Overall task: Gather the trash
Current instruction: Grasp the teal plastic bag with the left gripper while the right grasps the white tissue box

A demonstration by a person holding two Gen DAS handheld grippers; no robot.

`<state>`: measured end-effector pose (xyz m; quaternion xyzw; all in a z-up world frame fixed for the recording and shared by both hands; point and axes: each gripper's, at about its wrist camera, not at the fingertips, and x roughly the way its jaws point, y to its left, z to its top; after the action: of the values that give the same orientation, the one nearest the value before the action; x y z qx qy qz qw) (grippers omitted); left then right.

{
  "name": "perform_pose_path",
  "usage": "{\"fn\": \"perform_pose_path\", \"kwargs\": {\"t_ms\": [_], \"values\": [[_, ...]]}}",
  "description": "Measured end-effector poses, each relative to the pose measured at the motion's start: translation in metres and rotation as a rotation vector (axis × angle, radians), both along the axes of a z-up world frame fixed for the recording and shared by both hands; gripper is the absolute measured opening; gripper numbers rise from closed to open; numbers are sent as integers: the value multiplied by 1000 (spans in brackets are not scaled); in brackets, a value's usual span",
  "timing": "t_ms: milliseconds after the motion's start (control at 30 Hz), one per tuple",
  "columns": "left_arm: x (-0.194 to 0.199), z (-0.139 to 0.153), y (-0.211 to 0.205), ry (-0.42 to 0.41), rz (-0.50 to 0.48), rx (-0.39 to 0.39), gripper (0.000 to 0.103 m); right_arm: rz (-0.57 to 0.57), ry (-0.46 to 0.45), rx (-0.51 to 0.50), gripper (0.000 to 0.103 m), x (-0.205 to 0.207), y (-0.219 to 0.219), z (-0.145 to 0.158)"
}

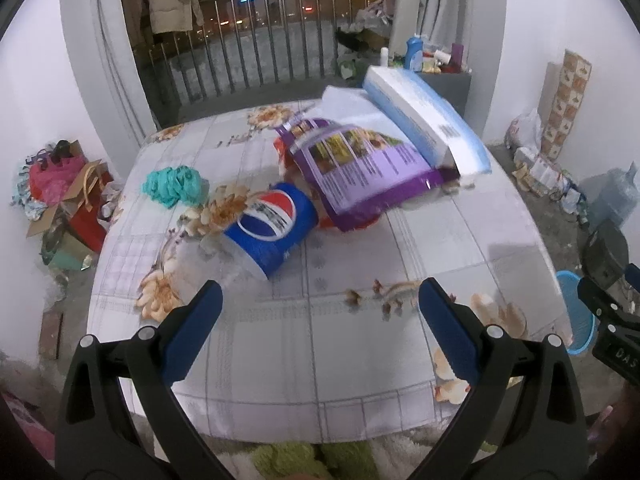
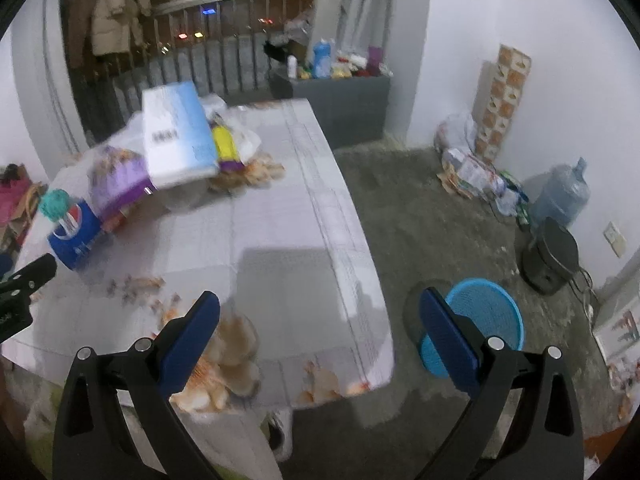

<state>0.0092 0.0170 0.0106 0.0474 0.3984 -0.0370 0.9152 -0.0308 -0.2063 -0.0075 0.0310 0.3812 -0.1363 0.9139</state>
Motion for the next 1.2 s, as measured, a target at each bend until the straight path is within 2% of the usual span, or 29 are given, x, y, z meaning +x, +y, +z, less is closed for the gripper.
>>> {"fn": "perform_pose_path", "kwargs": {"t_ms": [167,267,333,400,467,567,700,833,933,1100,1200], "values": [[16,17,46,-29,35,-83,94,94,-152,-22,97,16,29,29],[23,22,87,-87,68,-133,94,194,-232,-24,97,30,57,42],[25,22,109,-129,73,-167,94,272,-249,-18,97,42,78,45],[27,20,137,-173,64,-243,94,328,-244,-6,97,55,98,46],[34,18,159,-174,102,-285,94,374,-242,1,97,66,115,46],[51,14,182,-165,109,-351,94,411,-233,5,97,79,136,49],[86,2,210,-128,158,-431,94,414,-211,48,97,96,146,47],[132,-21,232,-50,212,-539,94,393,-208,59,97,110,141,41],[167,-41,247,12,304,-616,94,361,-230,47,97,112,131,42],[203,-60,247,38,389,-599,94,260,-276,58,97,124,100,54],[217,-69,240,49,404,-575,92,219,-255,110,97,143,74,55]]}}
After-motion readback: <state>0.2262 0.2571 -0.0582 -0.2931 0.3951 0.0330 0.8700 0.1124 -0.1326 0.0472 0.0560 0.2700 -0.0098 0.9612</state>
